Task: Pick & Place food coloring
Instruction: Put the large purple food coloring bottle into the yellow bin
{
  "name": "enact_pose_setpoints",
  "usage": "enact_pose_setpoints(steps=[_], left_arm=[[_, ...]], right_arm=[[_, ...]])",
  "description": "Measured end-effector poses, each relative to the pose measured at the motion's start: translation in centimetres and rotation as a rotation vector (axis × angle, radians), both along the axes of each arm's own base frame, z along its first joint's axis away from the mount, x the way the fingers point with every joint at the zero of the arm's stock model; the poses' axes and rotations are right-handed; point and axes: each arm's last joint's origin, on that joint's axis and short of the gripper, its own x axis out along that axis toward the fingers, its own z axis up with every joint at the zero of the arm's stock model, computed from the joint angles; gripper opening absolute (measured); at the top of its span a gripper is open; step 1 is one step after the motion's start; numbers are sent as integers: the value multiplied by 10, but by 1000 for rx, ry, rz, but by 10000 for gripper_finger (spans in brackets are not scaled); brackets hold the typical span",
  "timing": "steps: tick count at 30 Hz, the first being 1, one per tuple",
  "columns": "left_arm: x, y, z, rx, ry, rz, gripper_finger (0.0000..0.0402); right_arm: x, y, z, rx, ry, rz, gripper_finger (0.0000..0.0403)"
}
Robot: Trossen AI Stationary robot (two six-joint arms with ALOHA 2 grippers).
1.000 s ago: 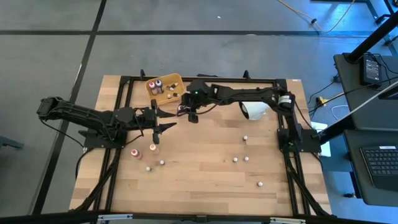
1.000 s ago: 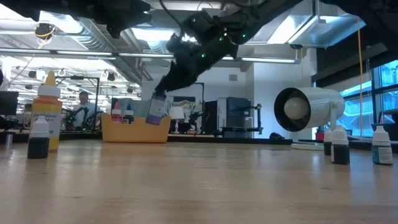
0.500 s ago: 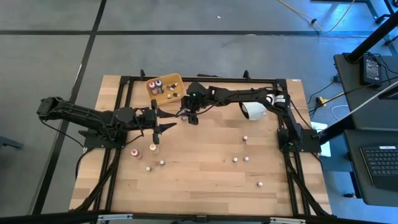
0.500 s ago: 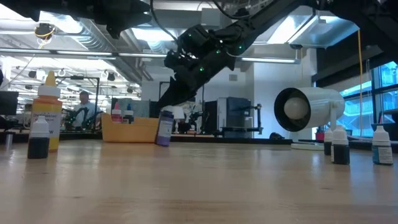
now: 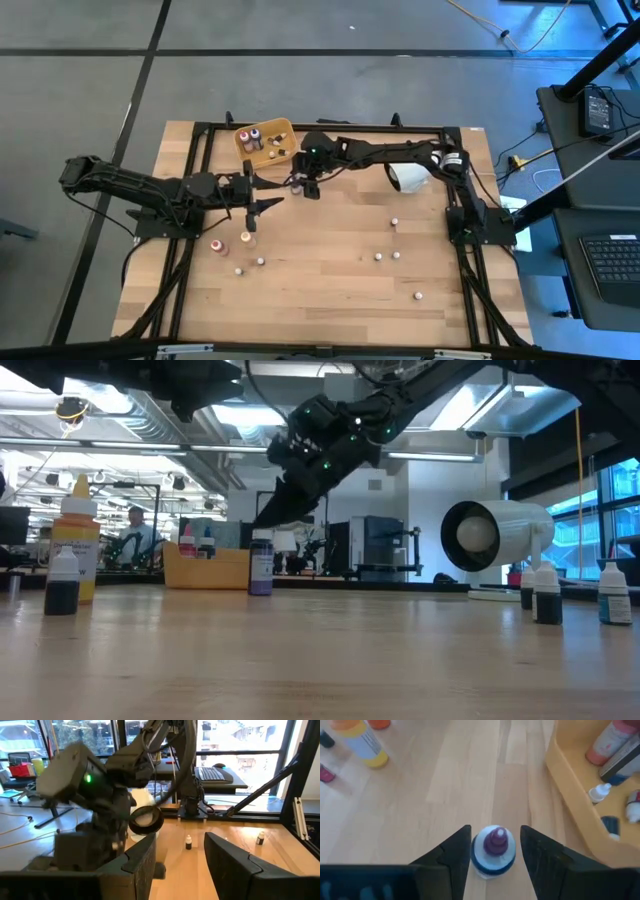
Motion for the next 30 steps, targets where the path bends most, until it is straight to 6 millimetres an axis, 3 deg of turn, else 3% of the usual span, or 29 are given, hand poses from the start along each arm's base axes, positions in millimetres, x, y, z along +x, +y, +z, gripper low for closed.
enact_pose_setpoints(steps=[4, 9, 11, 16, 18, 24, 30], left_arm=[[0, 0, -1, 1, 9, 0, 163], [0, 0, -1, 1, 9, -1, 163], [0, 0, -1, -5, 9, -2, 162], [0, 0, -1, -27, 4, 0, 163], [0, 0, -1, -26, 5, 0, 164], [0, 0, -1, -25, 6, 0, 162], [0, 0, -1, -26, 5, 0, 164]], right_arm=[[-7, 2, 21, -8, -21, -2, 173], [-28, 10, 66, 20, -49, 47, 173], [-39, 15, 80, 64, -54, 125, 173], [-77, 43, 90, 206, -107, 456, 173], [-98, 58, 95, 191, -130, 489, 173], [-167, 103, 100, -125, -148, 119, 173], [-232, 122, 83, -136, -316, -54, 173]])
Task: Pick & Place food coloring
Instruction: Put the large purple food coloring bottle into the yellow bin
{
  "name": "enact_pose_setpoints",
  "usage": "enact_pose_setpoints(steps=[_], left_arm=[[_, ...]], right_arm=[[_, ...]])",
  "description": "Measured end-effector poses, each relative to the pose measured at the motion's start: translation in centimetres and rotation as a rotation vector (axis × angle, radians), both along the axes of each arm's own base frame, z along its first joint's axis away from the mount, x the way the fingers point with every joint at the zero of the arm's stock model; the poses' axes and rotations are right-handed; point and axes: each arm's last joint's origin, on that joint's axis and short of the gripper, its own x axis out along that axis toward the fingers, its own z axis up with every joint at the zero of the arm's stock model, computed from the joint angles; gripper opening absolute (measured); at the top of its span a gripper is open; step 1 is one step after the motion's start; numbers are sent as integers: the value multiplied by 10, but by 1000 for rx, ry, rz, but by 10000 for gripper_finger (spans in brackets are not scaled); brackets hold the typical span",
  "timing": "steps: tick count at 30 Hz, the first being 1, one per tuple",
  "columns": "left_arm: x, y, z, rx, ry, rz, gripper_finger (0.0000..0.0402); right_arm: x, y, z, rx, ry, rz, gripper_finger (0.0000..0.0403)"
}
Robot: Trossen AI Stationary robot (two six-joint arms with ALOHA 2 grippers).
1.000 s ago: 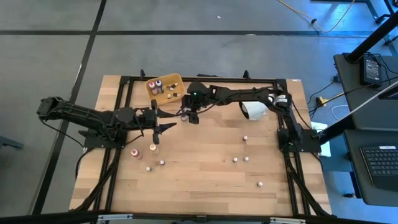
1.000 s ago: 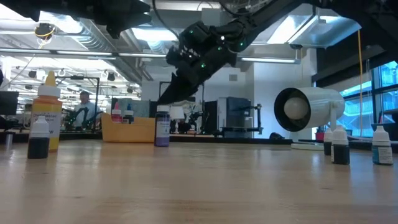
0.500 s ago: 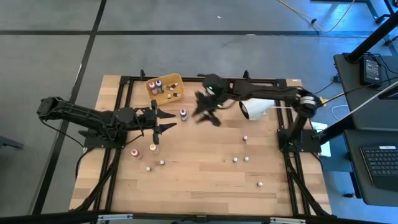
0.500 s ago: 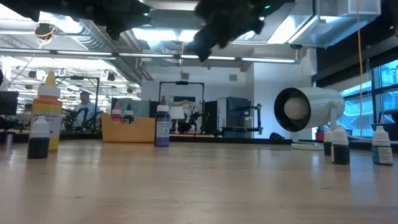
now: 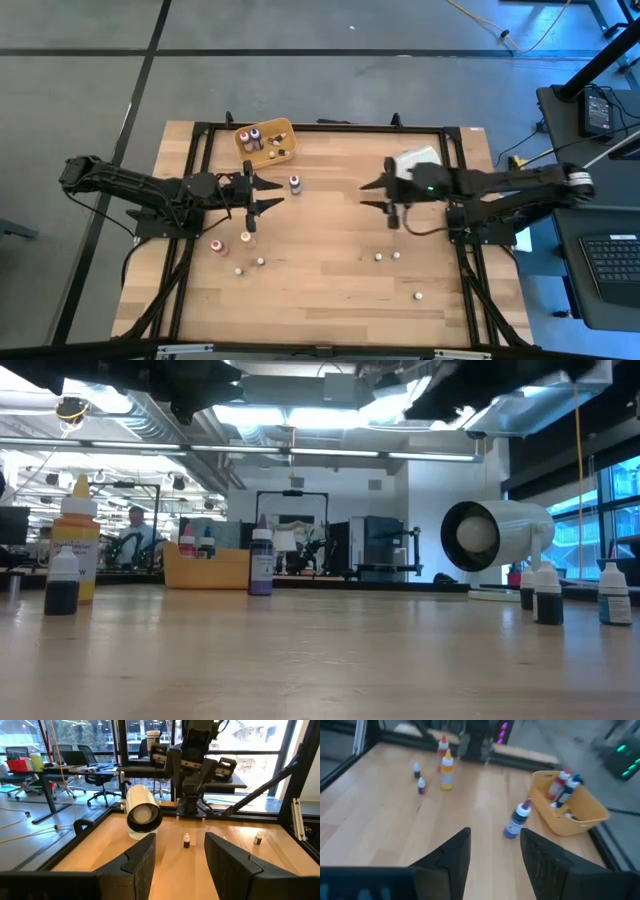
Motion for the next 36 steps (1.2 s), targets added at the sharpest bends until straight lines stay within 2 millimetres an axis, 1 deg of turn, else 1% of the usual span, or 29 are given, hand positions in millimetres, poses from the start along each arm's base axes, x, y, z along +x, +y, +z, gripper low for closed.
enact_pose_setpoints(steps=[2, 4, 7, 11, 13, 15, 17, 20, 23, 25, 27, 29, 32, 36], left_arm=[[0, 0, 0, 0, 1, 0, 163], [0, 0, 0, 0, 0, 0, 162], [0, 0, 1, 4, -8, 9, 162], [0, 2, 5, 0, -56, 13, 164], [2, 4, 9, -26, -73, 1, 163], [7, 8, 18, -47, -51, -19, 162], [16, 12, 29, -58, 11, -31, 162], [37, 22, 39, -65, 176, 10, 163], [58, 38, 50, -45, 323, 66, 164], [71, 51, 53, -66, 437, 91, 163], [83, 64, 52, -99, 534, 101, 162], [95, 76, 49, -122, 576, 114, 162], [109, 92, 41, -150, 586, 155, 164], [126, 108, 25, -177, 563, 205, 163]], right_arm=[[-14, 0, -10, 14, -39, -3, 173], [-25, 0, -21, 17, -38, -3, 173], [-37, 0, -32, 21, -30, 2, 173], [-48, 0, -38, 20, -39, 3, 173], [-51, 0, -38, -11, -49, 14, 173], [-52, 0, -36, -36, -60, 22, 173], [-52, 0, -36, -49, -66, 27, 173], [-52, 0, -36, -59, -68, 30, 173], [-51, 0, -36, -60, -68, 30, 173], [-51, 0, -36, -60, -68, 30, 173], [-51, 0, -36, -60, -68, 31, 173], [-51, 0, -36, -60, -68, 30, 173], [-51, 0, -36, -60, -68, 30, 173], [-51, 0, -36, -60, -68, 31, 173]])
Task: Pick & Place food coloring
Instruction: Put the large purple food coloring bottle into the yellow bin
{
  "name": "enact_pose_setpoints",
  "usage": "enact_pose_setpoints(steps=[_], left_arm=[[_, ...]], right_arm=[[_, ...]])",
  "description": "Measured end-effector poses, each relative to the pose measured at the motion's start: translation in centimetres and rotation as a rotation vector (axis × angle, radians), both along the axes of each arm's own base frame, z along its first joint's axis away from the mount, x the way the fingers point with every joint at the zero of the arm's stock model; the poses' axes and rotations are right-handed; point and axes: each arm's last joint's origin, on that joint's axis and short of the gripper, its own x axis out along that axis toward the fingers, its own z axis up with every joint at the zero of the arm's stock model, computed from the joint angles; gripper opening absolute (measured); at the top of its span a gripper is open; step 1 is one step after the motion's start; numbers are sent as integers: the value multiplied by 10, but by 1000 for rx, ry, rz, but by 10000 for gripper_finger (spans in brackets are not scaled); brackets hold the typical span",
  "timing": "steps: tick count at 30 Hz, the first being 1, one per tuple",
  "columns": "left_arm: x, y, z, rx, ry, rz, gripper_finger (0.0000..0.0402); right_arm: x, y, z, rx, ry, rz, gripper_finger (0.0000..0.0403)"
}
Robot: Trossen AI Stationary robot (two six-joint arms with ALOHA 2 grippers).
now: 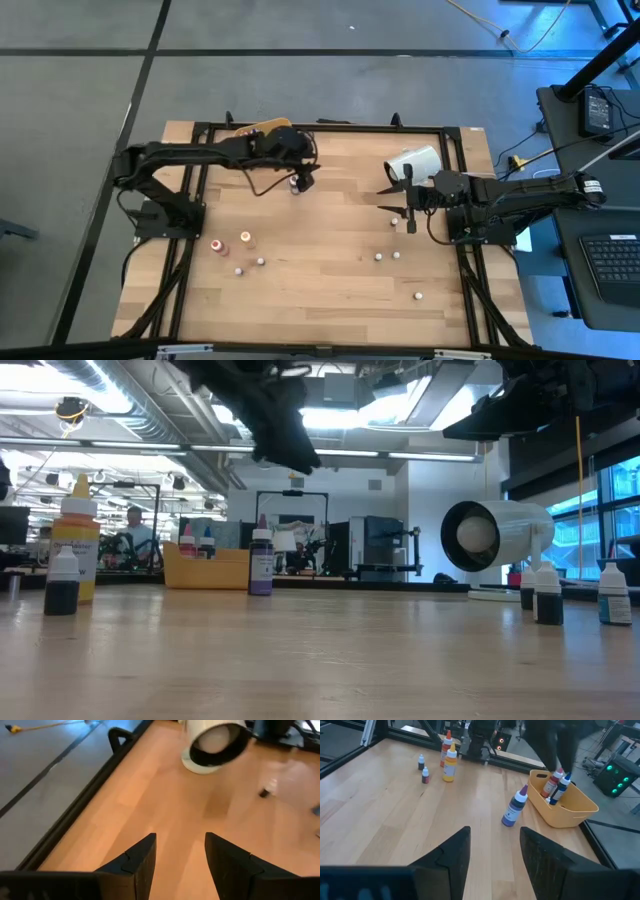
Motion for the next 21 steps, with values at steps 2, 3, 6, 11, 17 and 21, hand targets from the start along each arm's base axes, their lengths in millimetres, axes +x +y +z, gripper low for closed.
enact_pose_setpoints(steps=[2, 3, 6, 11, 17, 21], left_arm=[[7, 7, -6, 10, -17, 9, 163], [10, 9, -9, 9, -18, 14, 163], [12, 12, -19, 6, 30, 14, 173], [5, 15, -30, -22, 139, 63, 213], [-2, 18, -35, -79, 201, 132, 241], [-5, 16, -38, -117, 236, 154, 240]], right_arm=[[0, 0, 0, 0, 0, 0, 173], [0, 0, 0, 0, 0, 0, 173], [0, 0, 0, 0, 1, 0, 173], [0, 0, 0, -1, 1, 0, 173], [0, 0, 0, -25, 3, 7, 173], [1, 0, -1, -25, 7, 8, 173]])
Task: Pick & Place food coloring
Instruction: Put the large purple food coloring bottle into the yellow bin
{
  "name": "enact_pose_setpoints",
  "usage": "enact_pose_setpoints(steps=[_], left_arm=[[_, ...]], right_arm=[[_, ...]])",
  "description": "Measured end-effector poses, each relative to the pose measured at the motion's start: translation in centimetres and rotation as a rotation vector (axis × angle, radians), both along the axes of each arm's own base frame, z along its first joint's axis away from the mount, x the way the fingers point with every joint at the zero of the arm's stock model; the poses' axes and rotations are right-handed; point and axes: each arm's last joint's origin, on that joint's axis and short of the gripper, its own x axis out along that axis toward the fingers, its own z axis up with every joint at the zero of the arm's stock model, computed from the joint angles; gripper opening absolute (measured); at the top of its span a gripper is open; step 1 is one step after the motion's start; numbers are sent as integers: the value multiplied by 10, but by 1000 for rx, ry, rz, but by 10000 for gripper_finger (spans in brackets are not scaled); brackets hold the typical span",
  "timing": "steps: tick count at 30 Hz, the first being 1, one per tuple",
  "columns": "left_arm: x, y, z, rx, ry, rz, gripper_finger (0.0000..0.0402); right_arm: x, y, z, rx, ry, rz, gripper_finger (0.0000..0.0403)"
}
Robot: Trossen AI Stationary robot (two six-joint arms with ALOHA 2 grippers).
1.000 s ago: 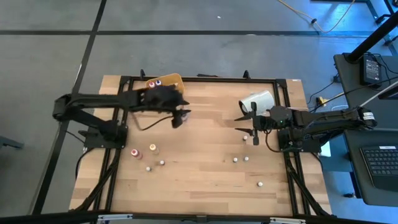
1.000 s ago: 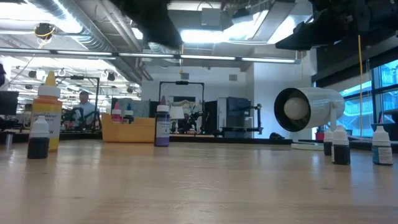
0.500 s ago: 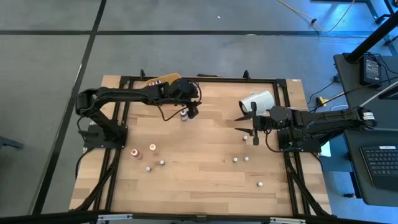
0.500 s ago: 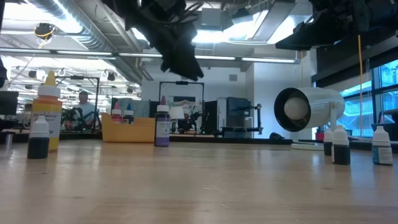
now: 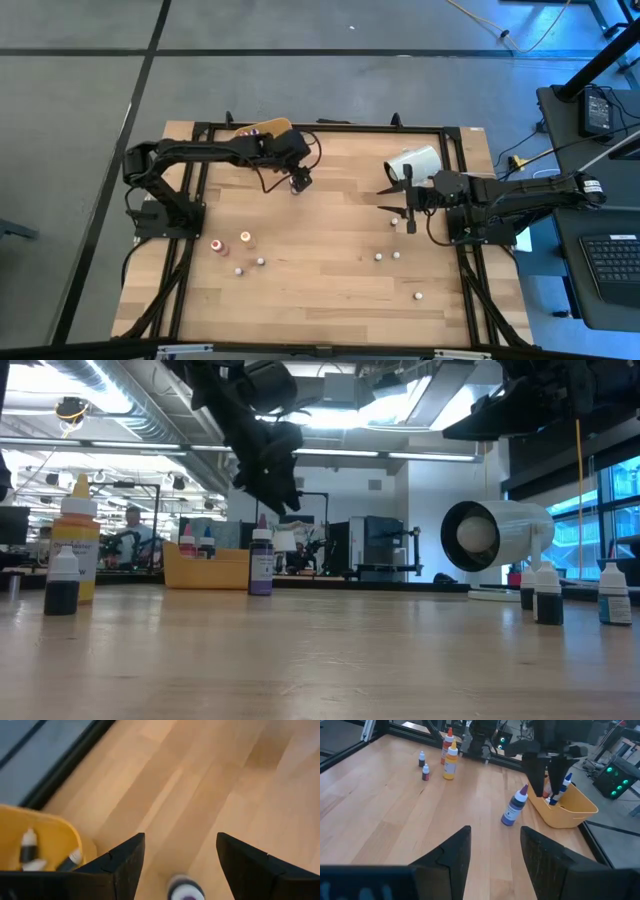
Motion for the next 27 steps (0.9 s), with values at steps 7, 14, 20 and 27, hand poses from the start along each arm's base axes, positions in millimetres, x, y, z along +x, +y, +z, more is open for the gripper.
enact_pose_setpoints(steps=[7, 14, 20, 27], left_arm=[[-6, 0, -4, -119, 9, 103, 231], [-8, -4, -6, -143, 49, 87, 226], [-10, -6, -10, -151, 100, 101, 226], [-3, -5, -27, -167, 154, 66, 226]], right_arm=[[3, 0, -3, -1, 22, 0, 173], [7, 0, -8, -5, 52, 1, 173], [8, 0, -9, -26, 56, 8, 173], [8, 0, -9, -25, 56, 7, 173]])
